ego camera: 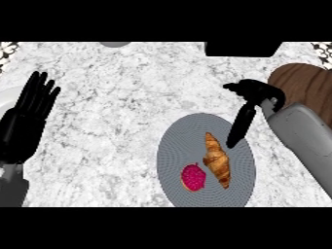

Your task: Pick the croissant from the placemat and place it in the bowl

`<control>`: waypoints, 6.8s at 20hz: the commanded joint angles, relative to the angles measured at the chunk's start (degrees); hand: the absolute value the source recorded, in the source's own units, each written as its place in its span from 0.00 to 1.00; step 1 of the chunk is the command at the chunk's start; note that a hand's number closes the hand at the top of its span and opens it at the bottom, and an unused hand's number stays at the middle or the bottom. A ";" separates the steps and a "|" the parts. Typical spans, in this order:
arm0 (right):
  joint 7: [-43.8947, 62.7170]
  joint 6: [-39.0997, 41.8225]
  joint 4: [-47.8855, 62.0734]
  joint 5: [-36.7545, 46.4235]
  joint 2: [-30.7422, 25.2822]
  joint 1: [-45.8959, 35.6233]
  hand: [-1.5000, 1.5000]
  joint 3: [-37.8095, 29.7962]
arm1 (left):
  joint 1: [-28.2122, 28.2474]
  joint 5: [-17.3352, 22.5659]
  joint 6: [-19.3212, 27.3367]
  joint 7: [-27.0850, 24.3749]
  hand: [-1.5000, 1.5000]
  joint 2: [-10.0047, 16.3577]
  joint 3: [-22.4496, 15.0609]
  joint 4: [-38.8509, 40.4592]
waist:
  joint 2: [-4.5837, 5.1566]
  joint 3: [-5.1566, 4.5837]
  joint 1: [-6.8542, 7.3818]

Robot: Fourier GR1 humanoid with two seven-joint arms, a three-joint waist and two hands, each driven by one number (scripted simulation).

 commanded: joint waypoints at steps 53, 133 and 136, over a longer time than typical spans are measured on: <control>-14.84 9.03 -5.64 38.51 13.53 18.31 1.00 -4.37 | 3.41 -9.55 -6.94 5.20 0.50 -9.14 8.48 -5.64 | -0.05 0.10 -0.84; -87.53 -7.82 60.28 22.81 -19.72 -9.06 0.00 -57.96 | -2.02 -10.17 -10.89 4.29 0.50 -10.69 9.80 0.49 | 2.09 0.55 2.55; -85.82 -9.15 61.12 21.93 -22.47 -8.32 0.00 -59.34 | -2.18 -10.02 -10.54 4.71 0.50 -11.25 9.27 -1.43 | 2.11 0.58 3.14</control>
